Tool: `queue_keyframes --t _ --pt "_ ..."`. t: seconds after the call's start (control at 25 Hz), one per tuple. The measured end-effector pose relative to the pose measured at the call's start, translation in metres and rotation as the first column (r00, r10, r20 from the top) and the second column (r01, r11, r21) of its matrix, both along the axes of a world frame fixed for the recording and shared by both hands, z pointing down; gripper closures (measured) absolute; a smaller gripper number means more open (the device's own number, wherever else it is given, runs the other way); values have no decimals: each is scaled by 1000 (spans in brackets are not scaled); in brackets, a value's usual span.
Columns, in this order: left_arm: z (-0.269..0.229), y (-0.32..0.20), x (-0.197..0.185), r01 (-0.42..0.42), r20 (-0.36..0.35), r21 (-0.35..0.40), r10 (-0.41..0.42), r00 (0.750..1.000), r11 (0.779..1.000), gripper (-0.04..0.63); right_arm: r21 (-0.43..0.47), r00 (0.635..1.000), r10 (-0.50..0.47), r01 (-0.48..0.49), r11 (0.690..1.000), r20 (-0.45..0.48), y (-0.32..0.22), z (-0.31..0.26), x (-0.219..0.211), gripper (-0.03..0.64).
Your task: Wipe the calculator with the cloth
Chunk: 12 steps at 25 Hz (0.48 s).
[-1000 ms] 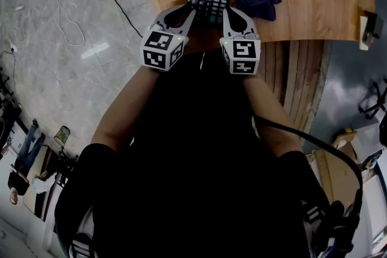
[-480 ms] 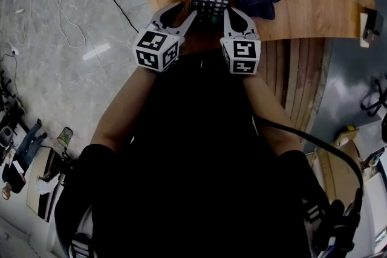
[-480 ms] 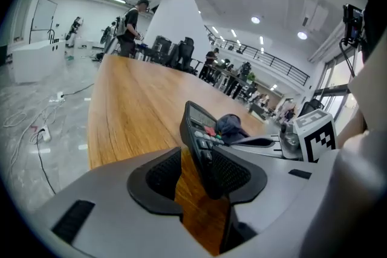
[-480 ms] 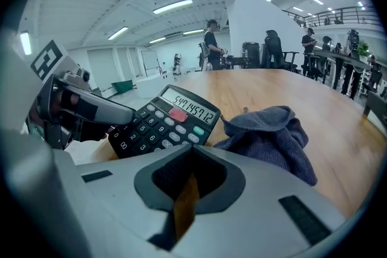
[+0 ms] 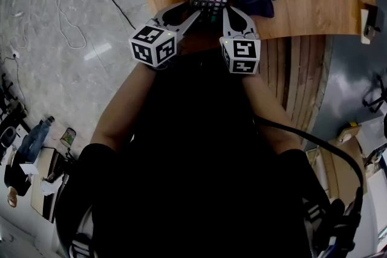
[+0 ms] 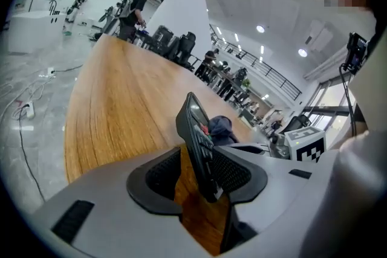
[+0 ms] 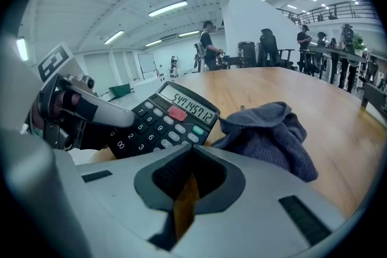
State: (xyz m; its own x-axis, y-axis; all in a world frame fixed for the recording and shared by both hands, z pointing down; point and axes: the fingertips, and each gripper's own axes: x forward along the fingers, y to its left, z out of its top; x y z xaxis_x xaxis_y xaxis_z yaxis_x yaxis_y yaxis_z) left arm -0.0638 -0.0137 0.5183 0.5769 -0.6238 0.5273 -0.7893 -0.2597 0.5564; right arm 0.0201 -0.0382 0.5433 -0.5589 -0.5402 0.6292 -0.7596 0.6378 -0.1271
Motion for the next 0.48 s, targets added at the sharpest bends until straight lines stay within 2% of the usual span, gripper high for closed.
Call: queue_keyframes --t 0.24,0.36,0.48 --pt "5 2 16 -36 -55 -39 33 998 999 431 1 1000 6 -6 1000 3 0 0 0 601" --pt "9 -1 18 -12 -65 -48 9 998 999 434 1 1000 6 -6 1000 3 -1 0 -1 601" --pt "8 -3 17 11 -104 -46 -16 995 999 476 2 1000 13 -13 1000 -4 0 0 0 601"
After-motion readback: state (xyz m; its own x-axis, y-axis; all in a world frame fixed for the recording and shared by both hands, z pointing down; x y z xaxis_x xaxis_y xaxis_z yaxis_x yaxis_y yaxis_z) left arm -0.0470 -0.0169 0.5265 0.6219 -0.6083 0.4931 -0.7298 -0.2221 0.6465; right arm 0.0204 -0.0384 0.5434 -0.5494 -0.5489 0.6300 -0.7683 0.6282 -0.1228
